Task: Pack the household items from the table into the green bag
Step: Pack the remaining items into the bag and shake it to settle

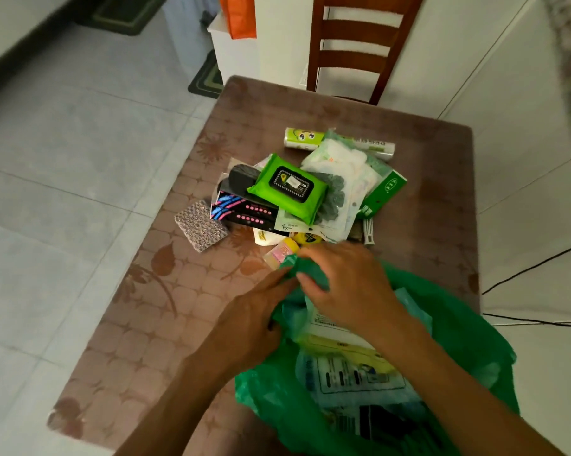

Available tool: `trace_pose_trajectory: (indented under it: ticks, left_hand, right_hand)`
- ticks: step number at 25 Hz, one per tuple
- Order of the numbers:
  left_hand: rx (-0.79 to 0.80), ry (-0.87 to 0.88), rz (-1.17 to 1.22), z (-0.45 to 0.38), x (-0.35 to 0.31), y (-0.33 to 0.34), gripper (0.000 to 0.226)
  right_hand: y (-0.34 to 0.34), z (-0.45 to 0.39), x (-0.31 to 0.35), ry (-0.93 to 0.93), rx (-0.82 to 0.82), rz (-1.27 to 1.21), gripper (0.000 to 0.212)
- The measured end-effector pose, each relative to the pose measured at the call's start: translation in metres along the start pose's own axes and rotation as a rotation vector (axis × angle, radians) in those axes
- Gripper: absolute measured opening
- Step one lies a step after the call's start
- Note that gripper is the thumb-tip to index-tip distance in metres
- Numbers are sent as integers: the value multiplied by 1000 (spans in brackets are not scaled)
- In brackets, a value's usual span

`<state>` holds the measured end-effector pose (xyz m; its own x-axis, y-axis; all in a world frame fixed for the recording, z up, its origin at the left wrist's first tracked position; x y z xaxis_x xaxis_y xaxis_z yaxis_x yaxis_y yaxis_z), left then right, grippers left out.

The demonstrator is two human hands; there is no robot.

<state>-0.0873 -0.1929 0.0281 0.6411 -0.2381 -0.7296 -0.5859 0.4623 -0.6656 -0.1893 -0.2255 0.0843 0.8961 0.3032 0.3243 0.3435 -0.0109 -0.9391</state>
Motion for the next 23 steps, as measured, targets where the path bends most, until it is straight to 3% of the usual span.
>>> trace_pose_trajectory:
  ticks: [2, 6, 8, 11, 13, 15, 17, 18, 20, 21, 23]
  left_hand:
    - [4, -14, 12, 2, -8, 16, 77]
    - [44, -69, 3, 11, 2, 46, 83]
    - [18, -80, -6, 6, 17, 42, 83]
    - [20, -61, -44, 3, 20, 40, 82]
    - [30, -26, -62, 3, 12, 40, 83]
    - [29, -5, -58, 0, 3, 36, 80]
    - [-5, 38, -104, -3, -8, 29, 73]
    - [-37, 53, -128, -4, -12, 25, 70]
    - [-92, 15, -101, -8, -11, 14, 65]
    - [-133, -12, -62, -12, -11, 7, 63]
    - [-222, -45, 0, -22, -9, -9, 61]
  right_hand:
    - [56, -50, 12, -35, 170, 219, 32]
    - [191, -81, -20, 135, 758, 463, 41]
    - [221, -83, -29, 137, 849, 525, 39]
    - [230, -82, -28, 60, 840, 598, 36]
    - [211, -93, -17, -33, 708, 543, 40]
    - [158, -107, -2, -42, 411, 253, 49]
    - [71, -103, -11, 79, 87, -52, 48]
    - [36, -86, -22, 135, 21, -181, 46]
    - [-7, -34, -45, 199, 52, -510, 43]
    - [-16, 0, -54, 205, 149, -620, 44]
    - [-12, 57, -67, 169, 379, -497, 47]
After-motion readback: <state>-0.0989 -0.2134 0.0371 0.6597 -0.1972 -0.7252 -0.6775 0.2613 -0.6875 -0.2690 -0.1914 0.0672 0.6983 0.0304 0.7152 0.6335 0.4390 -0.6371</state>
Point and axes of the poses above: each hand's wrist, its own z-axis away from the middle knuckle, its own y-axis out of the palm, x = y × z, the point moved 10 cm from there along -z, towards the middle knuckle, and after that the axes turned 4 degrees about z, right-handed, at the moved point
